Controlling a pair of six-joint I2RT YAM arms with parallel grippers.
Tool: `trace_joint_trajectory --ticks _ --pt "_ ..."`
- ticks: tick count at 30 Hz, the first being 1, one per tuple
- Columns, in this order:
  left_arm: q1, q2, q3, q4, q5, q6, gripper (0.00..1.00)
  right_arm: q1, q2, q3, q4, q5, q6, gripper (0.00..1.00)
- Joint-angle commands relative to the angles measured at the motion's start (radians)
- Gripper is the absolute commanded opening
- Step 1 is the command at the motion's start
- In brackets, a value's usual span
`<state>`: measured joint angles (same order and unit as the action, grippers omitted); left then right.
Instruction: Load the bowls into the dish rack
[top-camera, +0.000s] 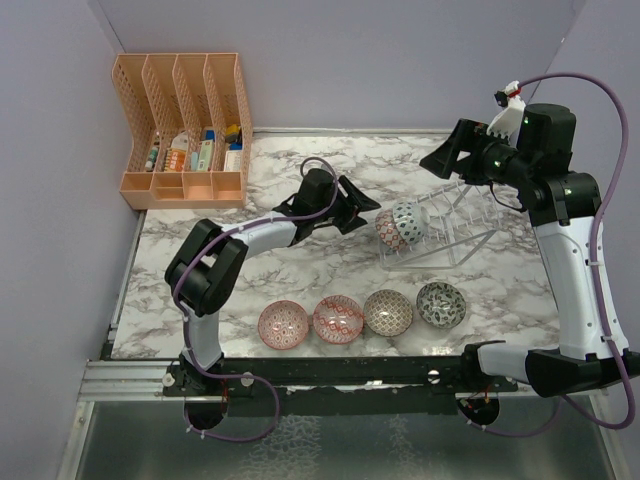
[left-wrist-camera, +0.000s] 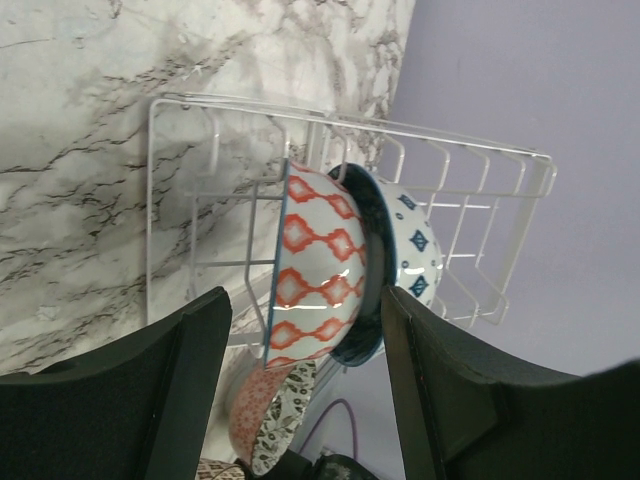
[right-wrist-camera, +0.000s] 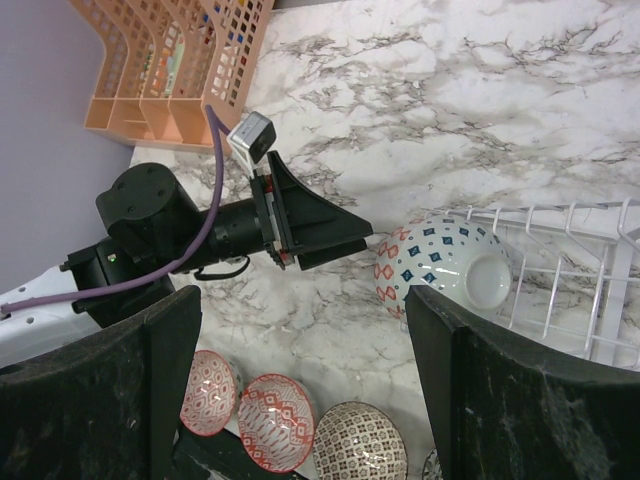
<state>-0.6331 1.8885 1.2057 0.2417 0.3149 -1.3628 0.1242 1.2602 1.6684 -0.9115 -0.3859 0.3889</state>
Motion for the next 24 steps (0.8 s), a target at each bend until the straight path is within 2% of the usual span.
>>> trace_joint_trajectory --ticks 1,6,24 --pt "-0.009 -0.014 -0.003 0.104 0.011 -0.061 0.64 -0.005 -0.007 0.013 0.03 -0.024 0.007 0.83" --pt "-0.016 0.009 -0.013 0.172 0.016 -0.11 0.64 -0.005 -0.01 0.011 0.026 -0.021 0.003 0.84" --pt "-0.025 0.018 -0.029 0.176 0.003 -0.11 0.64 -0.005 -0.013 0.004 0.025 -0.021 -0.003 0.84"
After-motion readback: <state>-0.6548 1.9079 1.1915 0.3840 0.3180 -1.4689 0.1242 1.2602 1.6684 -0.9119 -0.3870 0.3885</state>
